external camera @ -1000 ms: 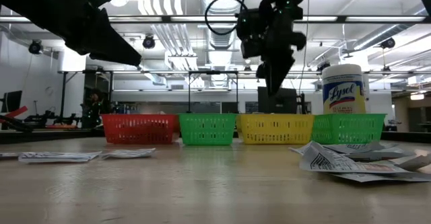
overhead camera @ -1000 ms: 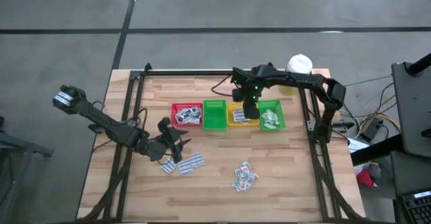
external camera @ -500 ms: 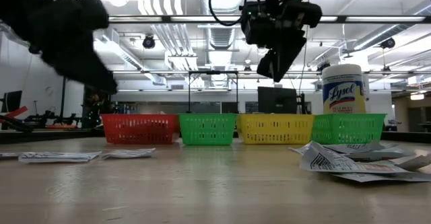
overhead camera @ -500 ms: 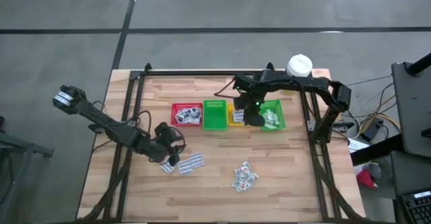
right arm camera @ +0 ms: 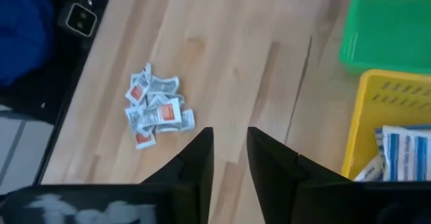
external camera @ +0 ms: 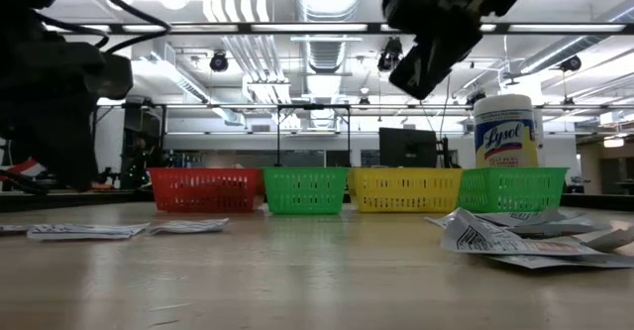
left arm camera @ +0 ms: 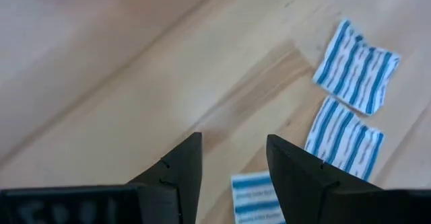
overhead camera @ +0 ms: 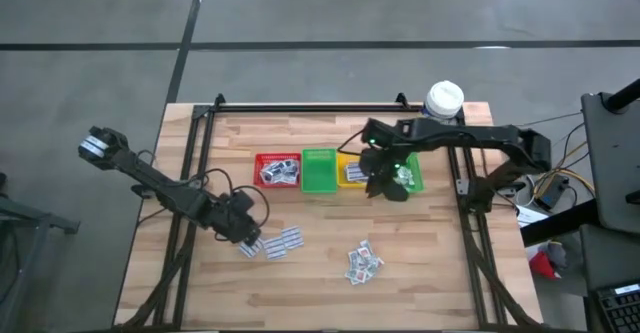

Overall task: Pick & Place First Aid Supplies
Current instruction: Put the blue bandage into the yellow basket

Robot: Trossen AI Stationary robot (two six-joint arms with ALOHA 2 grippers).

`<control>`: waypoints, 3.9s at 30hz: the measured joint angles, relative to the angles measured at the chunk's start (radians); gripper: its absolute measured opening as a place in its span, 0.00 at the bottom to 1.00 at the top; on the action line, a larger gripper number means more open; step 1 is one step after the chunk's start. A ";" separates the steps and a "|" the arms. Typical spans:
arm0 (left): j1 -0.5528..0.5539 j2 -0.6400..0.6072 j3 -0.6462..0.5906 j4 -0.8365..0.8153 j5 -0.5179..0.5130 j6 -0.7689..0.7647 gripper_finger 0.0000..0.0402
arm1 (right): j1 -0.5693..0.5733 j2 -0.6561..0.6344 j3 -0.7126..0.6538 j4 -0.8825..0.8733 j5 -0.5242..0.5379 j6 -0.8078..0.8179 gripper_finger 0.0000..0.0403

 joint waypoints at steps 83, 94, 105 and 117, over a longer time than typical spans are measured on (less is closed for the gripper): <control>-0.112 0.365 0.182 -0.209 0.315 -0.357 0.01 | 0.000 -0.461 -0.396 0.303 0.004 0.213 0.17; -0.114 0.337 0.189 -0.217 0.294 -0.336 0.00 | -0.001 -0.461 -0.396 0.303 0.004 0.213 0.20; -0.116 0.303 0.230 -0.288 0.212 -0.309 0.00 | -0.001 -0.461 -0.396 0.304 0.004 0.213 0.18; -0.121 0.303 0.219 -0.291 0.213 -0.327 0.00 | -0.001 -0.461 -0.396 0.304 0.004 0.231 0.20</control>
